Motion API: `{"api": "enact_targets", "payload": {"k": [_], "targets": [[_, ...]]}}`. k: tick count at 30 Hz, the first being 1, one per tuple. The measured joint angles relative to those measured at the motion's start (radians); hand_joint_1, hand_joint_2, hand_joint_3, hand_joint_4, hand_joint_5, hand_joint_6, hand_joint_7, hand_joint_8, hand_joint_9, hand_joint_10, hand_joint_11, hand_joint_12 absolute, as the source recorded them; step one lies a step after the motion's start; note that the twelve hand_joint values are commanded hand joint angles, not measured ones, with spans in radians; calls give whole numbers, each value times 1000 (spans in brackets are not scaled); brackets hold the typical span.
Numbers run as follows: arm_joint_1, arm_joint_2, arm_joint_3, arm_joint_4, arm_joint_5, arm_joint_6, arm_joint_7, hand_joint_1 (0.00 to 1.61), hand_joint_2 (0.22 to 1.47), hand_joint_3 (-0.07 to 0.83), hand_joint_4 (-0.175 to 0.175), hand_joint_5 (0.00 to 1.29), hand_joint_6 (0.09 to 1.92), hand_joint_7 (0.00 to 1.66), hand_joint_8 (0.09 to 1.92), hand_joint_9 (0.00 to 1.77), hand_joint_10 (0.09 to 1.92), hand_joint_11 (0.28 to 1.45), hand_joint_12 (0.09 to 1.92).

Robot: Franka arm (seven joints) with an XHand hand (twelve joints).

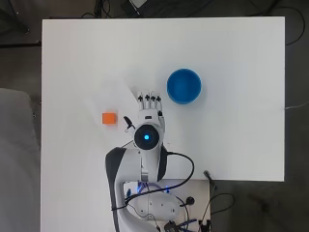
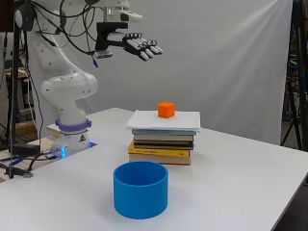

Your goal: Teleoperate dual arm-hand system to pick and place objects

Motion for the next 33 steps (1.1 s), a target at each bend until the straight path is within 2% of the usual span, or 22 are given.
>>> {"api": "enact_targets", "payload": {"k": [4,8,11,13,19,22,27,33], "targets": [[-21,28,-102,53,-76,-3,-13,111,999,-6,61,181,87,193,87,316,87,432,87],[-24,14,-141,35,-83,16,-31,136,989,-7,57,164,87,262,87,408,87,460,87],[-20,-3,-141,-50,-42,98,-90,33,883,-20,33,34,87,127,87,364,87,470,87],[-17,-16,-144,-123,3,162,-128,7,834,-23,28,7,87,70,87,336,87,477,87],[-3,-62,-130,-320,152,282,-243,46,836,-7,20,0,87,82,87,301,87,467,87],[8,-85,-105,-388,229,301,-313,80,850,1,14,0,87,99,87,298,87,464,87],[23,-86,-25,-441,258,340,-315,103,858,3,6,29,87,103,87,282,87,454,87],[37,32,129,-447,283,454,-259,148,851,-1,1,73,87,135,87,298,87,455,87]]}}
